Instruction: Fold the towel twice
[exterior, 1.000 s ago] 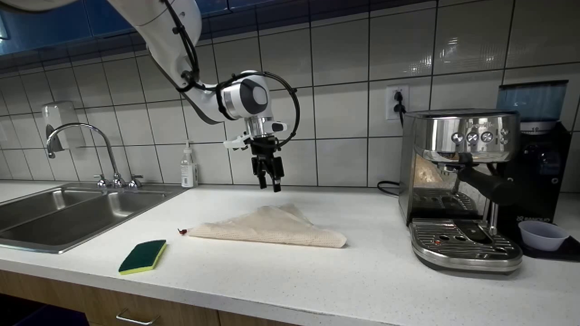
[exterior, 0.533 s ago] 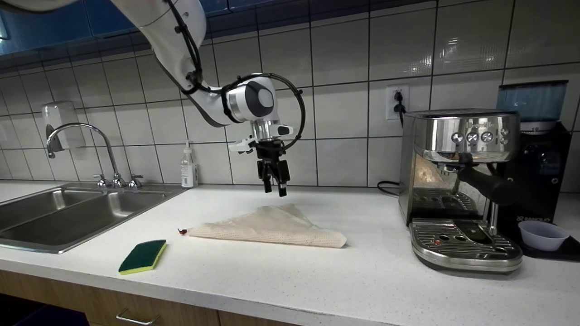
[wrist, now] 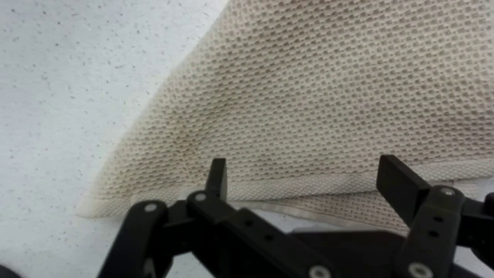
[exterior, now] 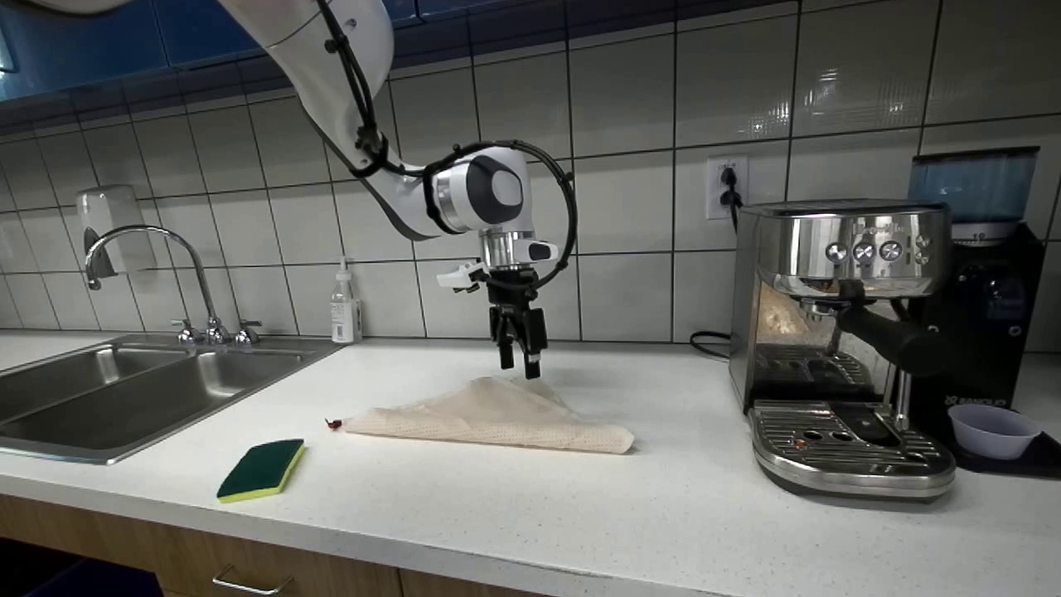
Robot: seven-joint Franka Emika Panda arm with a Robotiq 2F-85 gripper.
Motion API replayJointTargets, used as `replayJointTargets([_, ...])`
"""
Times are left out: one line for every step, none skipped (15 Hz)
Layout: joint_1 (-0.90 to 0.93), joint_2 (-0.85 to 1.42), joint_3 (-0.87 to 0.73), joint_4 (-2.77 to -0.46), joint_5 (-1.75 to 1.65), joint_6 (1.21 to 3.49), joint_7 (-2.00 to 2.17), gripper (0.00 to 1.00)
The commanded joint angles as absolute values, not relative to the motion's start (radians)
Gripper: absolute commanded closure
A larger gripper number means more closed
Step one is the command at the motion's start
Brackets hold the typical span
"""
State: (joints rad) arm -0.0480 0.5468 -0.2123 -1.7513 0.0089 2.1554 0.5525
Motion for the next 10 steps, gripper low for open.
replayJointTargets([-0.067,0.494,-0.222,-1.822,0.035,2.155,0.57,0.0])
replayJointTargets([-0.072,0.49,-0.228,-1.832,0.037,2.158,0.571,0.0])
replayJointTargets([-0.077,0.487,-0.232,-1.841,0.04,2.159,0.57,0.0])
replayJointTargets([-0.083,0.485,-0.237,-1.849,0.041,2.16,0.57,0.0])
replayJointTargets([-0.087,0.481,-0.241,-1.857,0.044,2.159,0.57,0.0])
replayJointTargets([-0.093,0.479,-0.244,-1.864,0.046,2.16,0.568,0.0])
replayJointTargets([-0.098,0.479,-0.247,-1.87,0.048,2.162,0.566,0.0])
replayJointTargets([-0.102,0.478,-0.251,-1.875,0.048,2.164,0.566,0.0])
replayJointTargets([-0.107,0.48,-0.254,-1.878,0.048,2.167,0.562,0.0])
replayJointTargets([-0.111,0.481,-0.257,-1.881,0.049,2.166,0.561,0.0])
